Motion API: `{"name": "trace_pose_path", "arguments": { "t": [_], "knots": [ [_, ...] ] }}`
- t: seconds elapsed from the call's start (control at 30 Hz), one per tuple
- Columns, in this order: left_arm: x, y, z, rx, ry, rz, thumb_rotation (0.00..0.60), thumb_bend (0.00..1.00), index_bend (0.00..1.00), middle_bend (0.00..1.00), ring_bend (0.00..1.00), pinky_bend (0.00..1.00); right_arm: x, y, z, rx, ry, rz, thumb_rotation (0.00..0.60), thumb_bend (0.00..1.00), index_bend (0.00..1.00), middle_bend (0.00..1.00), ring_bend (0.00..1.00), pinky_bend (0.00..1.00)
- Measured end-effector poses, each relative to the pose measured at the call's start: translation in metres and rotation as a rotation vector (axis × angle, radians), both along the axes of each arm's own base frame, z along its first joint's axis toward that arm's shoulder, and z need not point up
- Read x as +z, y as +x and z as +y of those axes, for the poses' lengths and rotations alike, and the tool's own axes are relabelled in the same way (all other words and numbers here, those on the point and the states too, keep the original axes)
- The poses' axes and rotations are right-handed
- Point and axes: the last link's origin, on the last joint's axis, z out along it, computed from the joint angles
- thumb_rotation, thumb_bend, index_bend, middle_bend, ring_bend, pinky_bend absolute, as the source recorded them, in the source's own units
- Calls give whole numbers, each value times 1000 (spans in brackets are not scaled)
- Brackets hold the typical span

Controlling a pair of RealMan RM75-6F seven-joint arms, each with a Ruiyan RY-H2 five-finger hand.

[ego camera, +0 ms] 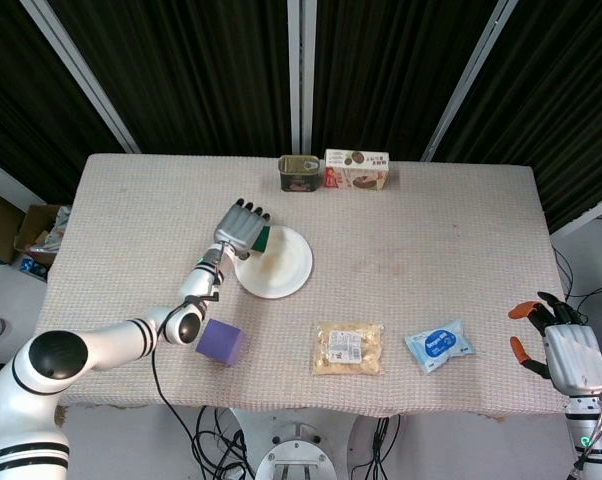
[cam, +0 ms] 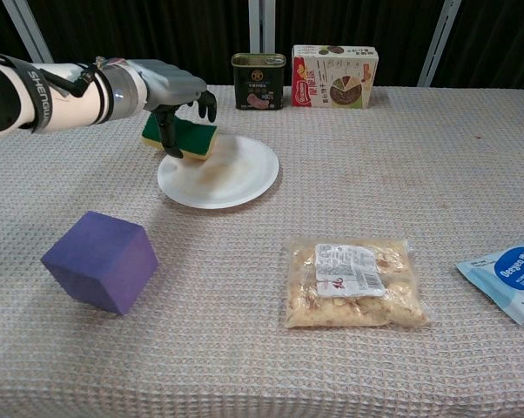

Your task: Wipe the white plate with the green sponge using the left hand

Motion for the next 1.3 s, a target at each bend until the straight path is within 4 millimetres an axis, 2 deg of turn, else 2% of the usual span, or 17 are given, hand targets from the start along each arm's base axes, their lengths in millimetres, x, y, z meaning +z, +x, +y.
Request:
{"name": "trace_pose_path", "arguments": {
  "t": [0.57, 0.8, 0.9, 1.1, 1.3],
  "knots": [
    [1, 2, 4, -4, 8, 15, 600, 199, 310, 267, 214, 170, 3, -3, 7, -14, -15, -1, 600, 259, 414, 336, 159, 241],
    [2, -1, 8, -10, 21, 43, 600, 227, 389, 373, 285, 210, 2, -2, 6, -20, -12, 3, 600, 259, 414, 336, 159, 241],
    [2, 0, 9, -10, 23, 39, 600, 289, 462, 458, 364, 265, 1, -2, 5, -23, -9, 4, 600, 259, 414, 336, 159, 241],
    [3, 2, 9, -36, 27, 47, 600, 331, 540, 586, 475, 342, 1, -2, 4, -22, -8, 5, 600, 259, 414, 336, 159, 241],
    [6, 8, 4, -107, 32, 97, 600, 335, 567, 609, 498, 407, 1, -1, 5, -14, -9, 5, 600, 259, 414, 336, 159, 241]
  ]
}}
